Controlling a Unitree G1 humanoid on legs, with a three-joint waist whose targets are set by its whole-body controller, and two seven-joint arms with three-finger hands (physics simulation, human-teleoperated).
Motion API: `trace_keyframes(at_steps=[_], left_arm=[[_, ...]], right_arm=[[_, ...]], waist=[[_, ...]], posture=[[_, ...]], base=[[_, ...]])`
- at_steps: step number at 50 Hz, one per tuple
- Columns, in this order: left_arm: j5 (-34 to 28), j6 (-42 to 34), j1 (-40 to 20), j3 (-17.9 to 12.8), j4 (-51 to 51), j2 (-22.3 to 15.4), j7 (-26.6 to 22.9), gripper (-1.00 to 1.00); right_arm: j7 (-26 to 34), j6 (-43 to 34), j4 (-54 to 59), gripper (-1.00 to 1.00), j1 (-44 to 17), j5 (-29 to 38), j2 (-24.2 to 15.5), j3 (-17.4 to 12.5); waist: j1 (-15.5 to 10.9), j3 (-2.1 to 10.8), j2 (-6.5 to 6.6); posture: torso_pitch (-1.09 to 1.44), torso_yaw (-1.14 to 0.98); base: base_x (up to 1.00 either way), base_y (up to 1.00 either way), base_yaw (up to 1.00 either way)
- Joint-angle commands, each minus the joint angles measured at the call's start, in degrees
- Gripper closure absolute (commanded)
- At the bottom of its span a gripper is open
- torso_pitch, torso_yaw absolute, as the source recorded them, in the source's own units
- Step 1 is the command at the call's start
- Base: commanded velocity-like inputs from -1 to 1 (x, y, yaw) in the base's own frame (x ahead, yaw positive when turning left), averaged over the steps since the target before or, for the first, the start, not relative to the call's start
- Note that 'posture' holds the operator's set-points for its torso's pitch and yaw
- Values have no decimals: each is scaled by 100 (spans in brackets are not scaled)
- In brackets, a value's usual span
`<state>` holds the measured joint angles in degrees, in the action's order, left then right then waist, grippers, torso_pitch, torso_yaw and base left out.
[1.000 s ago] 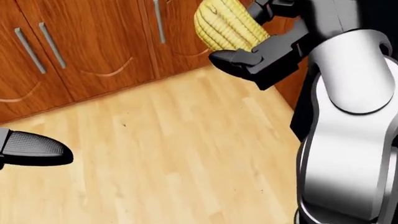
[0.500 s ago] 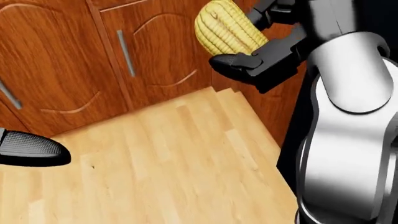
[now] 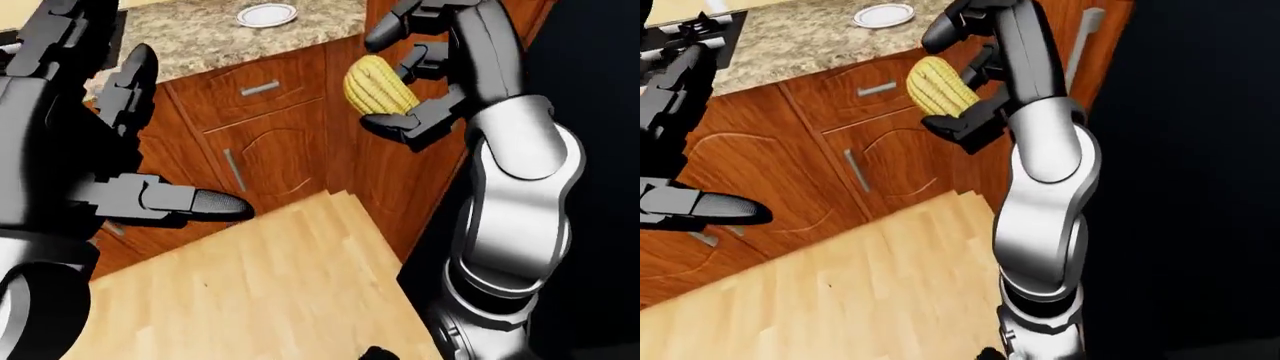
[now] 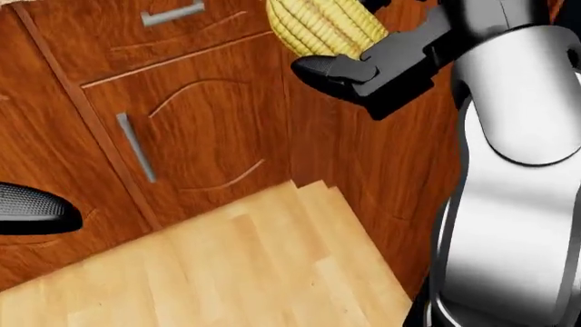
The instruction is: Pick the corn from the oven and place it on the plate on the counter.
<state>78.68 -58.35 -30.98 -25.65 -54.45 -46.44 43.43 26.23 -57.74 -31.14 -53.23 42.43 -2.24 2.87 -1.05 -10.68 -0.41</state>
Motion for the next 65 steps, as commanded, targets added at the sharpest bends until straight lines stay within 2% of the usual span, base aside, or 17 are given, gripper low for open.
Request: trace_keyframes(at_steps=[1, 2, 11, 13, 24, 25, 26, 28, 35, 36, 40, 41, 48, 53, 54, 59, 65], left_arm=[[-43, 78, -6, -121, -19, -104, 14, -100], [-81, 88, 7, -120, -10, -103, -21, -100], [90, 145, 9, -185, 0, -221, 72, -100], [42, 166, 34, -173, -3, -223, 39, -100], [175, 209, 44, -278, 43, -322, 73, -100], [187, 231, 60, -293, 49, -339, 78, -100], [135, 254, 96, -287, 55, -329, 46, -100], [116, 265, 117, -299, 59, -332, 24, -100], [232, 350, 121, -440, 191, -478, -1, -100], [240, 366, 126, -425, 180, -500, 15, -100], [368, 408, 116, -401, 138, -583, 121, -100], [371, 417, 120, -386, 129, -588, 131, -100], [295, 422, 116, -299, 106, -527, 126, -100], [299, 387, 100, -258, 76, -488, 158, -100], [212, 370, 120, -215, 61, -438, 123, -100], [212, 321, 45, -205, 84, -411, 122, -100], [181, 315, 112, -239, 36, -363, 98, -100]], right_arm=[[-2, 69, 12, 100, -96, -40, 57, 90], [5, 58, 1, 100, -100, -42, 64, 82], [87, 32, -35, 99, -154, -50, 45, 85], [183, 67, -29, 99, -101, -36, 33, 178], [149, 186, 111, 98, -231, 106, 18, 90], [165, 171, 106, 98, -241, 115, 31, 91], [152, 180, 114, 98, -256, 102, 57, 75], [128, 202, 141, 98, -266, 90, 76, 73], [99, 204, 279, 99, -609, 138, -32, 43], [73, 202, 280, 99, -642, 141, -17, 13], [19, 115, 237, 100, -709, 96, -25, -52], [-9, 142, 222, 100, -685, 72, -31, -54], [-31, 55, 153, 100, -594, 59, -54, -21], [-99, 126, 106, 100, -450, -9, -32, -19], [-85, 97, 84, 100, -456, -8, -42, -15], [-68, 39, 53, 100, -517, -16, -101, -42], [-45, 3, 3, 100, -532, -24, -119, -30]], waist=[[-121, 238, -96], [32, 62, -19], [-14, 20, 360], [-47, 101, 959], [-123, 143, 217], [-29, 191, -72], [-15, 187, 261], [71, 208, 179], [235, 43, 524], [20, 53, 350], [163, 135, 803], [183, 59, 536], [173, 22, 404], [118, 126, -111], [144, 103, 62], [97, 137, 42], [158, 113, 309]], posture=[[25, 0], [25, 0], [25, 0], [25, 0], [25, 0], [25, 0], [25, 0], [25, 0], [25, 0], [25, 0], [25, 0], [25, 0], [25, 0], [25, 0], [25, 0], [25, 0], [25, 0]], base=[[27, 0, 100], [24, 0, 100], [24, 0, 100], [23, 0, 100], [10, 0, 32], [3, 0, 100], [3, 0, 100], [3, 0, 100], [3, 7, 86], [3, 27, 0], [0, 0, 0], [0, 0, 0], [14, 0, 0], [32, 0, 0], [34, 0, 0], [34, 0, 0], [34, 0, 0]])
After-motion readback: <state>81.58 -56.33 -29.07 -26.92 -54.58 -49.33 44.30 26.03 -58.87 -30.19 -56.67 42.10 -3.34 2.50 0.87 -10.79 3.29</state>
